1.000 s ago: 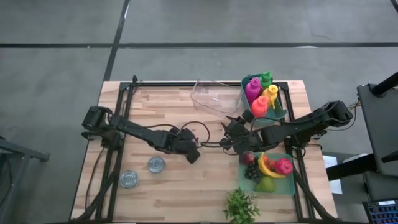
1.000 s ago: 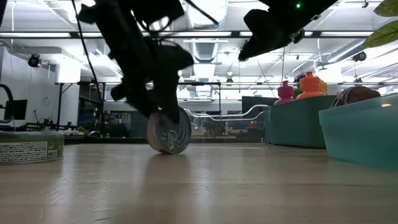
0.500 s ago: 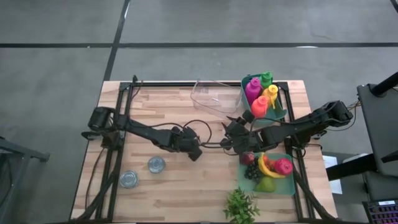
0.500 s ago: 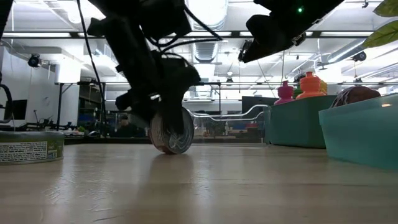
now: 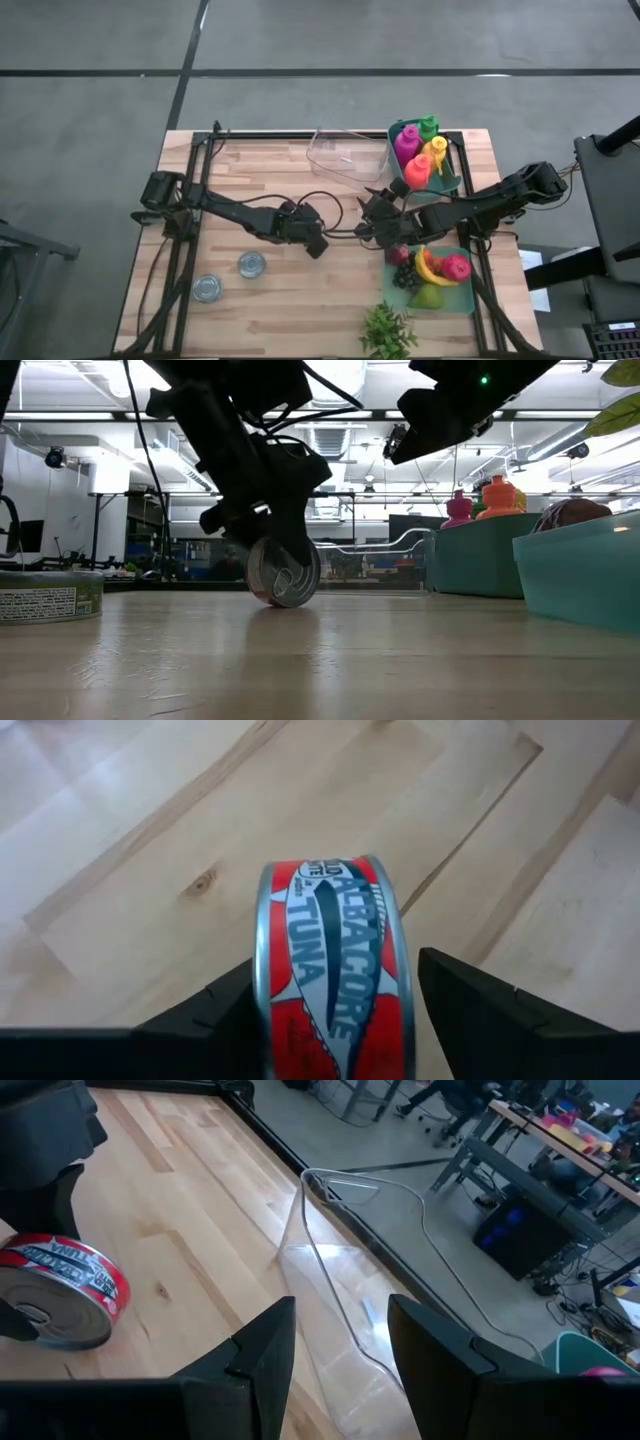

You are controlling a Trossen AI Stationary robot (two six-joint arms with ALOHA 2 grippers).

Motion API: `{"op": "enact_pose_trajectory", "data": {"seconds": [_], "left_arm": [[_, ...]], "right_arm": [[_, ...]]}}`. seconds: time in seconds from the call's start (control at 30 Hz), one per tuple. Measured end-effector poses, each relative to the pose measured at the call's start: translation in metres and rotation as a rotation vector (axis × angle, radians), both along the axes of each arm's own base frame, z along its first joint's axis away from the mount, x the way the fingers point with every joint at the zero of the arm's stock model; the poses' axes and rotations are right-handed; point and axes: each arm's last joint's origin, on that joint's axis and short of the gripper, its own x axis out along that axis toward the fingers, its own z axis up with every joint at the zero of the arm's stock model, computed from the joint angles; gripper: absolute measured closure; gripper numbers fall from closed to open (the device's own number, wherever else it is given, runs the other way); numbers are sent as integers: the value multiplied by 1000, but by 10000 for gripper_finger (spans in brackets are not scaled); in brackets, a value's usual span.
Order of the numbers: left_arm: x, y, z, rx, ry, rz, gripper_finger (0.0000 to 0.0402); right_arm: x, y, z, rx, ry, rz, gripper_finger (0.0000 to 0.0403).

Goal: Pick & Place Food Item
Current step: Put the red tuna can into the transparent bin

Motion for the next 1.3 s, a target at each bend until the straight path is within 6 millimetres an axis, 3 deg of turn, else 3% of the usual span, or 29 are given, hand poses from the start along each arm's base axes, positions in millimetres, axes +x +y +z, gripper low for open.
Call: {"op": "enact_pose_trajectory", "data": {"seconds": [0.4,0.67,1.3], "left_arm": [[0,3,0,18,13,-21,166],[0,3,0,18,13,-21,271],[0,3,0,18,13,-20,273]], "right_arm": [[0,0,-1,-1,3,0,245],[-1,0,-3,-2,7,0,245],[-1,0,-3,-2,8,0,245]]}}
